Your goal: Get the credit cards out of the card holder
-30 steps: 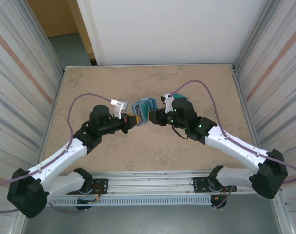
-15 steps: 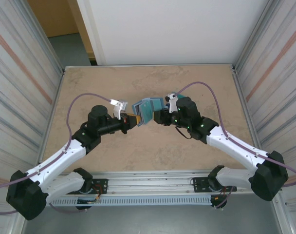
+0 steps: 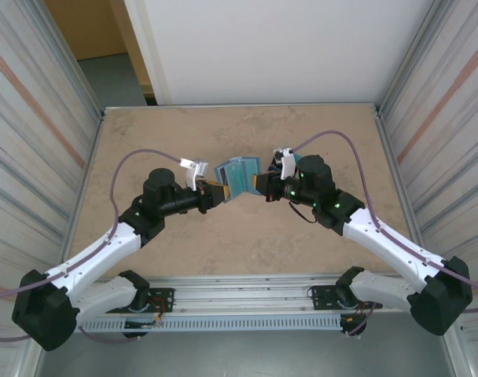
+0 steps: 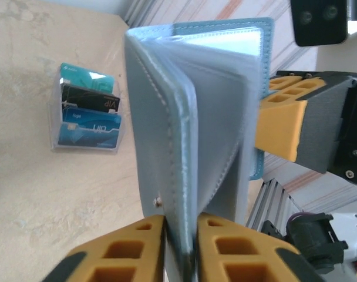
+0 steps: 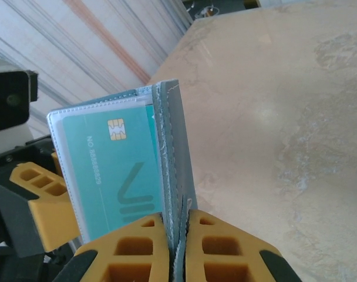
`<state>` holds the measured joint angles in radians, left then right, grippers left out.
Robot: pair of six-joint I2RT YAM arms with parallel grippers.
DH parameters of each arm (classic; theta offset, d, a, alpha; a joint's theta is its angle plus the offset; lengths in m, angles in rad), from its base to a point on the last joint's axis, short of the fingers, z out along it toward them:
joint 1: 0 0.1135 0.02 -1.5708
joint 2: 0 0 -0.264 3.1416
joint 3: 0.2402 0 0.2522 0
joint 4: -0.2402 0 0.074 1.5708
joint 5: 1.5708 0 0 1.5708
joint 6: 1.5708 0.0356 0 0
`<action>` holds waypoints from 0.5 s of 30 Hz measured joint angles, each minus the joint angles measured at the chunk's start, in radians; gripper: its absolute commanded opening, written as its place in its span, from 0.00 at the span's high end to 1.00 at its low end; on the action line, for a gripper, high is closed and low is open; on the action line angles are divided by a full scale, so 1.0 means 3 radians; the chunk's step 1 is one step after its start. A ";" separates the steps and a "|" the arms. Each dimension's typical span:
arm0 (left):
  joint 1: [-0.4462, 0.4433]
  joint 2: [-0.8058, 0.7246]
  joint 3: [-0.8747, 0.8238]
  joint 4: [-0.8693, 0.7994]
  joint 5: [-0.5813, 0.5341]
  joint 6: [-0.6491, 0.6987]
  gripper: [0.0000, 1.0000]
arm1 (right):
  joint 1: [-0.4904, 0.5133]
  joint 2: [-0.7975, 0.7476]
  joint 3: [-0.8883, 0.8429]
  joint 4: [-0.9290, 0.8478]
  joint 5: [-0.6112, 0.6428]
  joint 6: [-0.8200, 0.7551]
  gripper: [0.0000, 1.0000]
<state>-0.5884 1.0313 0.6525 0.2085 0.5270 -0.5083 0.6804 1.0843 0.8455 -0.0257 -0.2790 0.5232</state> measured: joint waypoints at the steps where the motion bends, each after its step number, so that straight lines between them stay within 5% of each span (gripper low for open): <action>1: 0.0000 0.0023 0.0001 0.0039 0.0037 -0.0025 0.67 | 0.0000 0.0000 -0.0010 0.0000 -0.0020 0.0001 1.00; 7: 0.0000 0.0139 0.0001 0.0200 0.0197 -0.0153 0.31 | 0.0000 -0.0003 -0.0046 0.0008 -0.0043 0.0051 1.00; 15: 0.0000 0.0145 0.0001 0.0320 0.0253 -0.0252 0.27 | 0.0000 -0.0083 -0.0078 0.0006 0.0024 0.0065 1.00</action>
<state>-0.5884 1.0748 0.6529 0.3046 0.6029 -0.5838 0.6804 1.0595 0.8223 -0.0238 -0.2718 0.5426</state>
